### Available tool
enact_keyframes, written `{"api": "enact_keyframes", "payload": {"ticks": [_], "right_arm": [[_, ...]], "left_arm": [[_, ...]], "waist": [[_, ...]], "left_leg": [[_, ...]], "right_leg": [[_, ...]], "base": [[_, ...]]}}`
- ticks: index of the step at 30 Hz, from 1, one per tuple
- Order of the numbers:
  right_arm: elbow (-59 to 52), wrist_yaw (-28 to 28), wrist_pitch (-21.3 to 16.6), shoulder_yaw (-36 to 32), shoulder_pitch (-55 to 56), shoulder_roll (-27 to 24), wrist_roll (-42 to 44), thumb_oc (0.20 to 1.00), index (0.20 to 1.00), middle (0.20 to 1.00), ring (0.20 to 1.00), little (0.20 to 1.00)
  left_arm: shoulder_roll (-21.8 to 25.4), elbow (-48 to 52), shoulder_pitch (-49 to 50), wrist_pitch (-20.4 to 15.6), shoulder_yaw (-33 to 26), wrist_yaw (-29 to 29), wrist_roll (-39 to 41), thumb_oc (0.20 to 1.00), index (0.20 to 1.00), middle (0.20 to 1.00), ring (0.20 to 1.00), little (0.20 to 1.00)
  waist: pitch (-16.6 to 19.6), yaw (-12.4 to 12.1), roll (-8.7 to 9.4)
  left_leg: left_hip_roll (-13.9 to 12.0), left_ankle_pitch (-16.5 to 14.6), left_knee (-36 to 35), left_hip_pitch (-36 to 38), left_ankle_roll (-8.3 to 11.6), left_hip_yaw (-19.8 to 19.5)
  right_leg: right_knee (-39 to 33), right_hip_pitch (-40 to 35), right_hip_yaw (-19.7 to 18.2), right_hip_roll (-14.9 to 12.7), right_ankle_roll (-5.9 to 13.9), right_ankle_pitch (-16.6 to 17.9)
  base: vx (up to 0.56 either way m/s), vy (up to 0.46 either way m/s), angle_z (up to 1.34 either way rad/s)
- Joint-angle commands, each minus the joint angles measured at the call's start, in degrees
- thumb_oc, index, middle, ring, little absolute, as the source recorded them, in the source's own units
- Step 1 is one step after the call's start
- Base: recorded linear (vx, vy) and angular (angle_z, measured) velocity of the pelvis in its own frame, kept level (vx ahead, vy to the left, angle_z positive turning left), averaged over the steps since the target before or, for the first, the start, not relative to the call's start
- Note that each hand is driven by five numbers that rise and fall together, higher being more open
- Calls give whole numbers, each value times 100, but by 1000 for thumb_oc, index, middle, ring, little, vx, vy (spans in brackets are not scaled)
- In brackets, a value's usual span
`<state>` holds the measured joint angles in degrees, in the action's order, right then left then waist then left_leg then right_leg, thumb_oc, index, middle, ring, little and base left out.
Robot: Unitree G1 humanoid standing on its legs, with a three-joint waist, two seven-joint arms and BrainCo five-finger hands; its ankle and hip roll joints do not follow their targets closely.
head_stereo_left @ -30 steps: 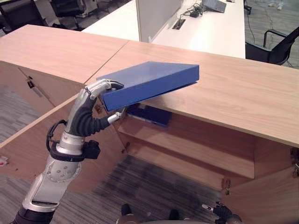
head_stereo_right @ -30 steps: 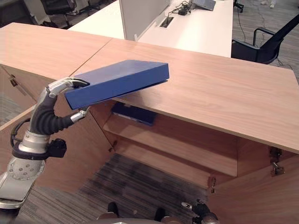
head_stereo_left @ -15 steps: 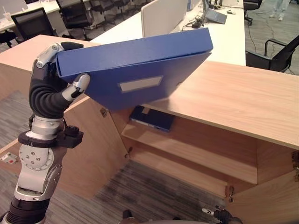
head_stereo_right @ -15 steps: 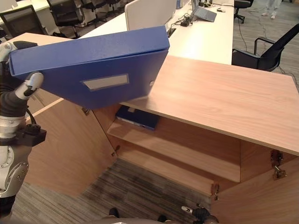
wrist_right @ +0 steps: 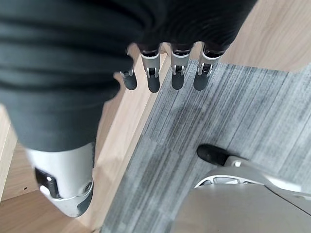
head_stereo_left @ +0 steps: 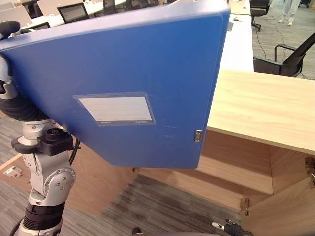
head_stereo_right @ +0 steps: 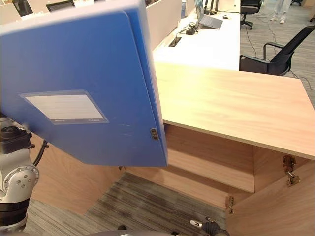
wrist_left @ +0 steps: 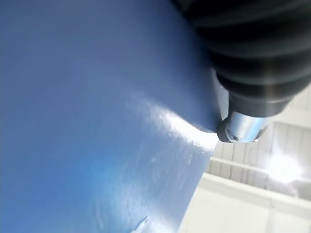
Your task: Put the empty folder in the office cabinet
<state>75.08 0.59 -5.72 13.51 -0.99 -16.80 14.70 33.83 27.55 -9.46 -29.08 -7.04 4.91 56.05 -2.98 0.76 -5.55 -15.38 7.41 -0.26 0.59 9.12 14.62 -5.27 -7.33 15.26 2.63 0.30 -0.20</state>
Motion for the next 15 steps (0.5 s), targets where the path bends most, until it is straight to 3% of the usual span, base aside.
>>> {"api": "enact_keyframes", "payload": {"ticks": [1,5,8,12,13,15], "right_arm": [[124,20,-129,122,-358,198,290,1000,1000,1000,1000,1000],[-224,90,-215,36,-368,168,641,1000,1000,1000,1000,1000],[-2037,252,-350,9,82,-61,989,1000,1000,1000,1000,1000],[-4440,392,-451,-189,984,-599,802,1000,1000,1000,1000,1000],[-4463,390,-438,-195,1006,-606,801,1000,1000,1000,1000,1000],[-5619,580,-496,-513,1516,-954,754,1000,1000,1000,1000,1000]], "left_arm": [[65,-218,-143,-264,-279,-187,174,200,200,200,200,200],[-103,-355,153,-94,-166,-199,163,200,200,200,200,200],[-176,-511,635,128,-142,-167,256,200,200,200,200,200],[-113,-728,1098,460,-122,-191,38,200,200,200,200,200],[-117,-724,1105,461,-116,-193,36,200,200,200,200,200],[-45,-909,1455,758,-84,-105,-225,200,200,200,200,200]], "waist": [[109,52,470],[88,52,477],[44,122,520],[1,255,576],[12,251,572],[-11,339,603]], "left_leg": [[81,0,150,-522,4,-30],[90,13,137,-541,-7,-26],[77,31,111,-549,-8,18],[68,53,64,-558,-11,72],[69,53,62,-559,-11,72],[62,47,57,-563,-26,101]], "right_leg": [[27,-93,-270,-80,257,-779],[27,-71,-282,-78,259,-760],[27,-13,-307,-85,272,-724],[27,50,-320,-111,307,-691],[27,52,-320,-111,307,-691],[27,80,-333,-131,330,-671]], "base": [[0,0,0],[0,0,0],[-5,0,-2],[-11,-2,-6],[0,0,0],[0,0,0]]}}
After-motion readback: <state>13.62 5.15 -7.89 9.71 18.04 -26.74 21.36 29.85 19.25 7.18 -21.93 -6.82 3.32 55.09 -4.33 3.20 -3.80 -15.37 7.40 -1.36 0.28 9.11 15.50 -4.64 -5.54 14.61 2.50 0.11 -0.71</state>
